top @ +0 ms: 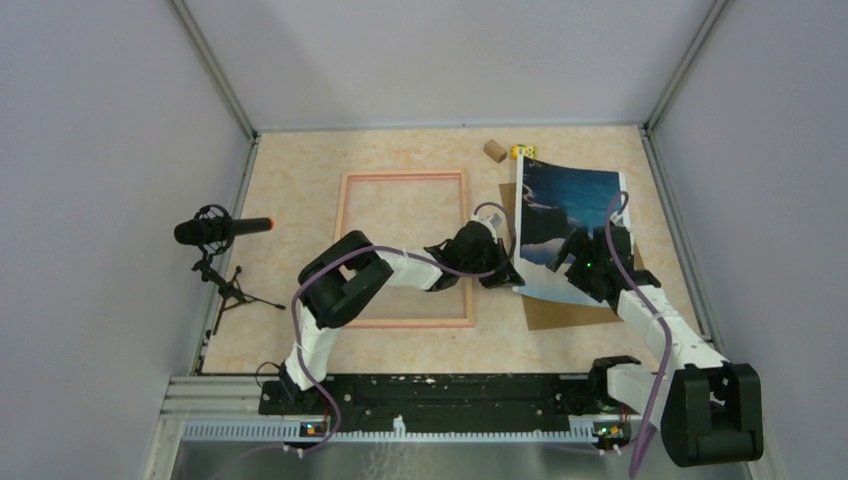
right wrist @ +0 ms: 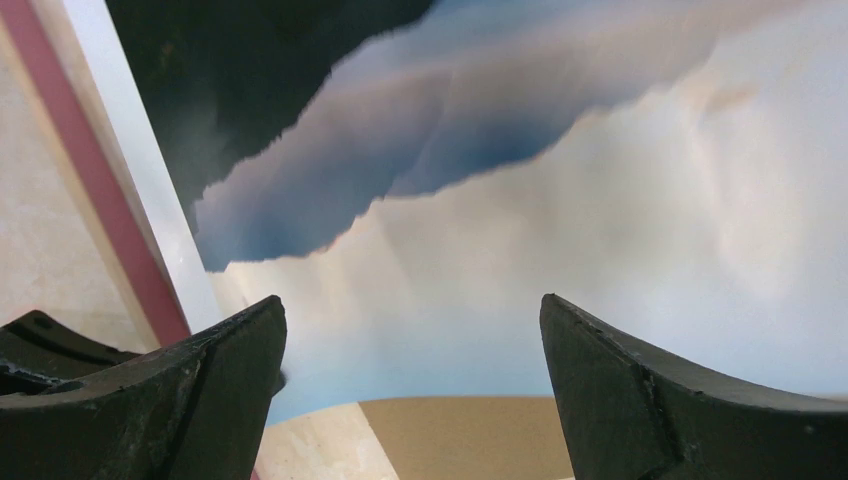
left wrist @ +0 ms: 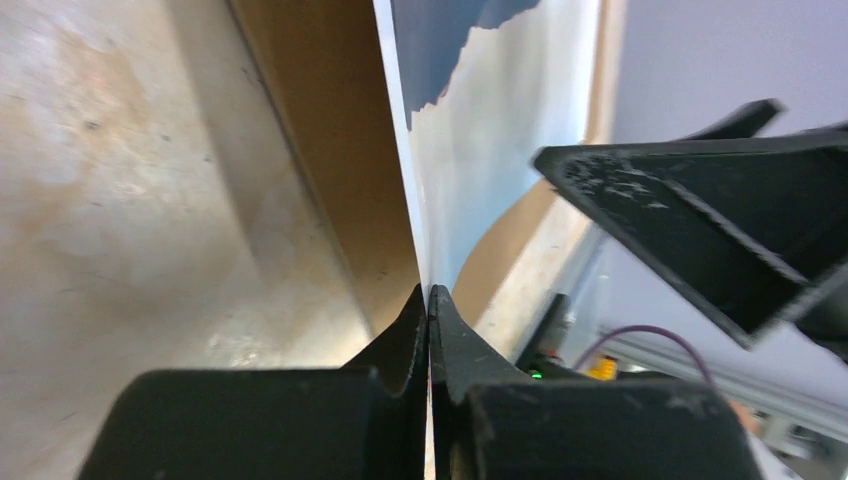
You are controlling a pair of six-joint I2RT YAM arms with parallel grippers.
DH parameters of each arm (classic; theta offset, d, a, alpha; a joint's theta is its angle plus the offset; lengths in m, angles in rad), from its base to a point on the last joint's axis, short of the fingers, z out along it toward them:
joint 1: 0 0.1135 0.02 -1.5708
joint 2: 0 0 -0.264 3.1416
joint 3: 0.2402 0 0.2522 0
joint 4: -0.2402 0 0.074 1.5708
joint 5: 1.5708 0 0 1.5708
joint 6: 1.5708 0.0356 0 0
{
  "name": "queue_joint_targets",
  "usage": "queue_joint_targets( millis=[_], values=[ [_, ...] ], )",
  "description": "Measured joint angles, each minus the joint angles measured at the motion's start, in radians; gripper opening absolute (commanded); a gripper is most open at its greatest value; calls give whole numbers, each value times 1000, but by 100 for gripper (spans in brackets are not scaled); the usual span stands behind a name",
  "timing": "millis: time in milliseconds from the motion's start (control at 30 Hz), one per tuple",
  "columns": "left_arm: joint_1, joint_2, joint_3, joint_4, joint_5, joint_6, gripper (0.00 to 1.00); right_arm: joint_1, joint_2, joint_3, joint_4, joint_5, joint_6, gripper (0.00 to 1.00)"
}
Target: Put the photo into the frame
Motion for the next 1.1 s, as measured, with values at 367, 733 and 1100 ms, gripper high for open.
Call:
queue_joint_targets(
  millis=[367,733,1100],
  values=[
    [367,-631,-198,-624,-43,344,0,11,-20,89,-21,-128,-129,97],
    [698,-817,-322,-1040,-182,476,0,245,275,73,290,-350,-7,97],
    [729,-960,-365,-1084,-170,461,0,343,336,43,436,-370,98,95]
  ],
)
